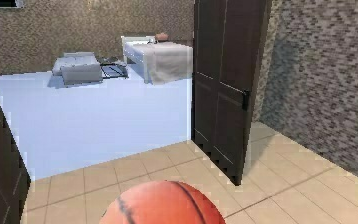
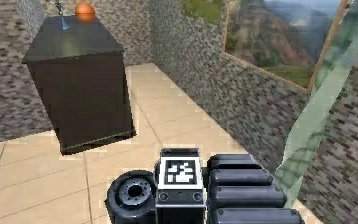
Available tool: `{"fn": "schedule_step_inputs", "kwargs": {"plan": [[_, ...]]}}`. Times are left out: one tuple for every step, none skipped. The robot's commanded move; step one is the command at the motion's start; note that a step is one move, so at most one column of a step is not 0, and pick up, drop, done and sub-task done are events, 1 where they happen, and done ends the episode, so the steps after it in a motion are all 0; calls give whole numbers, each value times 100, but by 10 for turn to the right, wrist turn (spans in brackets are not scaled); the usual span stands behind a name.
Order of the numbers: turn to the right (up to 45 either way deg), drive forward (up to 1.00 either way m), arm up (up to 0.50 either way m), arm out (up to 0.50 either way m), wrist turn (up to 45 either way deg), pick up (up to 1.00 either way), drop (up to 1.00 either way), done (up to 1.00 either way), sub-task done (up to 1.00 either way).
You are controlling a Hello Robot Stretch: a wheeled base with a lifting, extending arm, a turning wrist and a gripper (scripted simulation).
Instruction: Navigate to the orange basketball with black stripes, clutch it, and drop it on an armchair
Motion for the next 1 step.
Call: {"fn": "schedule_step_inputs", "kwargs": {"plan": [[-60,0,0,0,0,0,0,0,0]]}}
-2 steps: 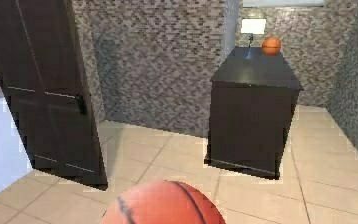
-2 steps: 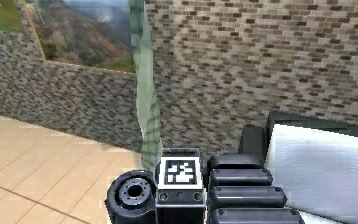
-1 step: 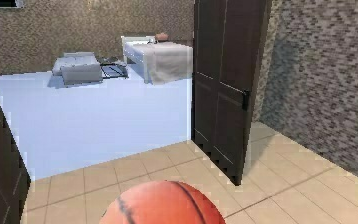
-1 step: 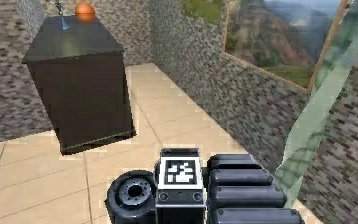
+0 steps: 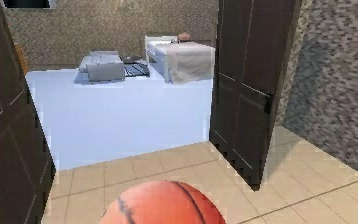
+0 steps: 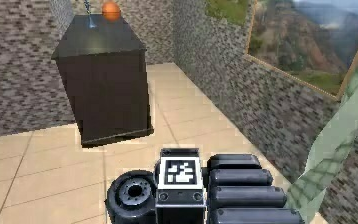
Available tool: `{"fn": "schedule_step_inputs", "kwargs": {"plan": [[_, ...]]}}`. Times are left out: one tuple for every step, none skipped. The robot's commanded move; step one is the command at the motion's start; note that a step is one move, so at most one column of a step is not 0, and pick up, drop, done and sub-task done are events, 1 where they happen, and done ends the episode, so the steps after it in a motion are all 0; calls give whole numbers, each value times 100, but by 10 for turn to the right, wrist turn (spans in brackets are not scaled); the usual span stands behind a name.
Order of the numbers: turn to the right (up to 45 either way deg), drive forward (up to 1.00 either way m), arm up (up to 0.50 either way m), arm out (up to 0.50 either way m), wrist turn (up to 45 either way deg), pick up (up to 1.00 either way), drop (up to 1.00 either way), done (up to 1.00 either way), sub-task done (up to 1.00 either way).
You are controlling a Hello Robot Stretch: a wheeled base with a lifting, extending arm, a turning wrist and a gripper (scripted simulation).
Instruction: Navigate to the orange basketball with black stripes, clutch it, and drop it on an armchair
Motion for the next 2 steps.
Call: {"fn": "schedule_step_inputs", "kwargs": {"plan": [[0,15,0,0,0,0,0,0,0],[-450,0,0,0,0,0,0,0,0]]}}
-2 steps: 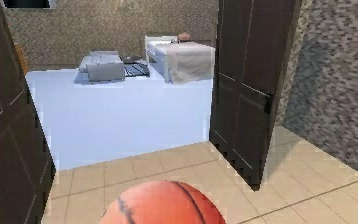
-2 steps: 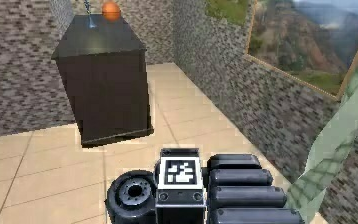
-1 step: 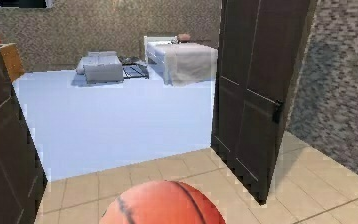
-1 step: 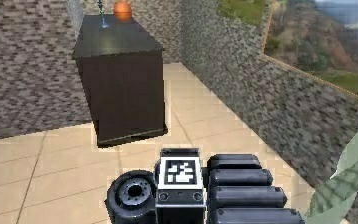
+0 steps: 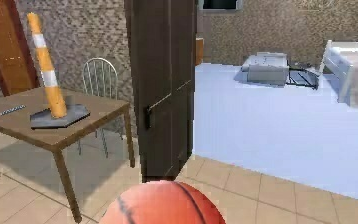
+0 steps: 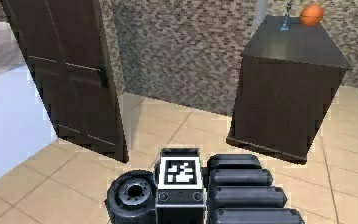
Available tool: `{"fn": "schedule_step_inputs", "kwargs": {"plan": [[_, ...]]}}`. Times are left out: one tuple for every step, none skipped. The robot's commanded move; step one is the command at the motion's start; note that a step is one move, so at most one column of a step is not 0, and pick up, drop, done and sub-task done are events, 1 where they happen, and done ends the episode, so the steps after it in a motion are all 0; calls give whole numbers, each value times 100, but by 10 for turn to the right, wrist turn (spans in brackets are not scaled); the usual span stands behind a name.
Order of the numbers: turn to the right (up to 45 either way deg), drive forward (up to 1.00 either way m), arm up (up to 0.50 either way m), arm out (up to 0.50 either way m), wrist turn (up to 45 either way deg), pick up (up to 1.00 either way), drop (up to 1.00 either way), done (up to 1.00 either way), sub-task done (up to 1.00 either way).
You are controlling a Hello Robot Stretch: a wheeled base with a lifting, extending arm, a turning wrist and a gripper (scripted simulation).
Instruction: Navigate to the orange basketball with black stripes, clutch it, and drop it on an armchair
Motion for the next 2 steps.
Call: {"fn": "schedule_step_inputs", "kwargs": {"plan": [[-450,0,0,0,0,0,0,0,0],[-120,0,0,0,0,0,0,0,0]]}}
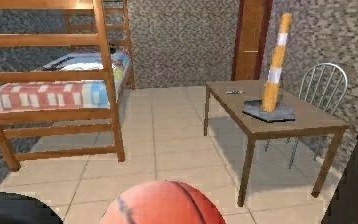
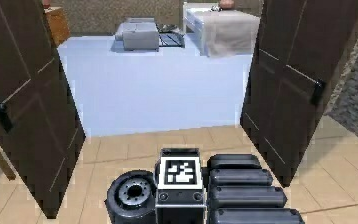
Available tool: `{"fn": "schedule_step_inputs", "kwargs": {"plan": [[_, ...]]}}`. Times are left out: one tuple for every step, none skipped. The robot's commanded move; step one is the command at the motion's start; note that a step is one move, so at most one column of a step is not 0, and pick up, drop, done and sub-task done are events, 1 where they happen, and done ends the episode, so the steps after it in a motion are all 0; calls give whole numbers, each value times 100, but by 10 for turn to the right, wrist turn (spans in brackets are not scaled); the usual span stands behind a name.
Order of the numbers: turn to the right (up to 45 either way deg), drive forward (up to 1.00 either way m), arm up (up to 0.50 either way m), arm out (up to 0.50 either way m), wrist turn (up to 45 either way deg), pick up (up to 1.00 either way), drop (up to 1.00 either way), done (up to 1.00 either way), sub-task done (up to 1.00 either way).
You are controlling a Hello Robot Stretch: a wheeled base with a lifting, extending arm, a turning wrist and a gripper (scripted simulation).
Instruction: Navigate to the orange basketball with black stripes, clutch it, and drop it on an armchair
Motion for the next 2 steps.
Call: {"fn": "schedule_step_inputs", "kwargs": {"plan": [[0,15,0,0,0,0,0,0,0],[-450,0,0,0,0,0,0,0,0]]}}
